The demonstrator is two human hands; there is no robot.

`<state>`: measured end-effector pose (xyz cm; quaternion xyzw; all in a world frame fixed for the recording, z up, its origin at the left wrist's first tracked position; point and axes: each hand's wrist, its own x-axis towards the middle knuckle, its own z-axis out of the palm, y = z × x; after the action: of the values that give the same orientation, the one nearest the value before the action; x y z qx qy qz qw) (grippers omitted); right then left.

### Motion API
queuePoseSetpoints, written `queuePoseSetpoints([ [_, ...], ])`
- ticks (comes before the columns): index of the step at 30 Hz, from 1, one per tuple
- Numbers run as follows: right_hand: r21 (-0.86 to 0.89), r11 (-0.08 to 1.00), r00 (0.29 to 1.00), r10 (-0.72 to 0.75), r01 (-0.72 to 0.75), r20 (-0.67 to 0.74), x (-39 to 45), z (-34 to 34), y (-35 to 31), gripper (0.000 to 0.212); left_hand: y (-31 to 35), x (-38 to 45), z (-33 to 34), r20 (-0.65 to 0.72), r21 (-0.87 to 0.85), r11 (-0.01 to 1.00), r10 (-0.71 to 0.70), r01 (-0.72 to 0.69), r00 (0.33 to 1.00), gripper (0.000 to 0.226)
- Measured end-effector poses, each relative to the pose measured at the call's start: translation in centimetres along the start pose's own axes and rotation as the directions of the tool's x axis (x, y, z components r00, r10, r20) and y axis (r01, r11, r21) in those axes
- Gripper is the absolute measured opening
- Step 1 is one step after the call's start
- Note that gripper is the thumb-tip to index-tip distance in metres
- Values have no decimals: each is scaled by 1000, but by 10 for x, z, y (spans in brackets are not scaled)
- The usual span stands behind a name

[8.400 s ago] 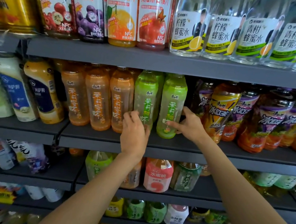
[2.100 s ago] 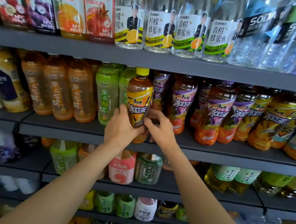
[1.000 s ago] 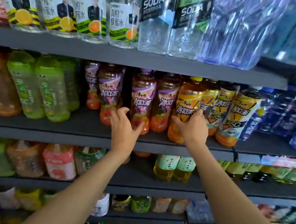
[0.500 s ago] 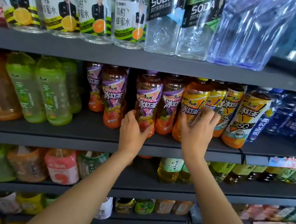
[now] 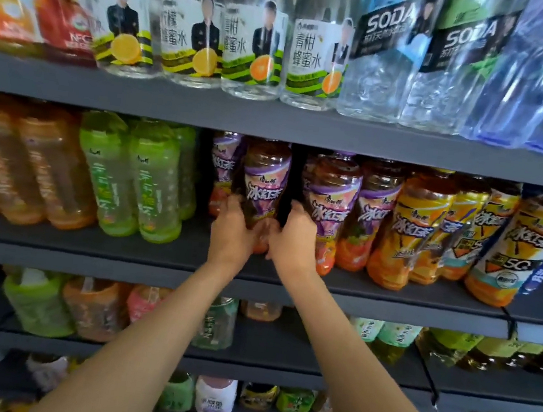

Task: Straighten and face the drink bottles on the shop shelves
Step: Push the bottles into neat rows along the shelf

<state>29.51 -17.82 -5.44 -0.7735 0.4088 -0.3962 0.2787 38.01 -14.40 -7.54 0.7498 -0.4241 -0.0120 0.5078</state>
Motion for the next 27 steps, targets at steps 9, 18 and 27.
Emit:
queuePoseSetpoints([
  [9,150,980,976,101,-131,191,2,54,-24,23,-25,3,-46,-55,199,980,-8,19,998,46],
  [18,33,976,837,-166,214,-521,-11,-26,-24,35,-32,-1,-37,-145,31,999,-31,35,989,53],
  [27,-94,961,938,230,-262,-258,-19,-30,17,59,-30,-2,-37,-71,56,992,-109,113,991,69],
])
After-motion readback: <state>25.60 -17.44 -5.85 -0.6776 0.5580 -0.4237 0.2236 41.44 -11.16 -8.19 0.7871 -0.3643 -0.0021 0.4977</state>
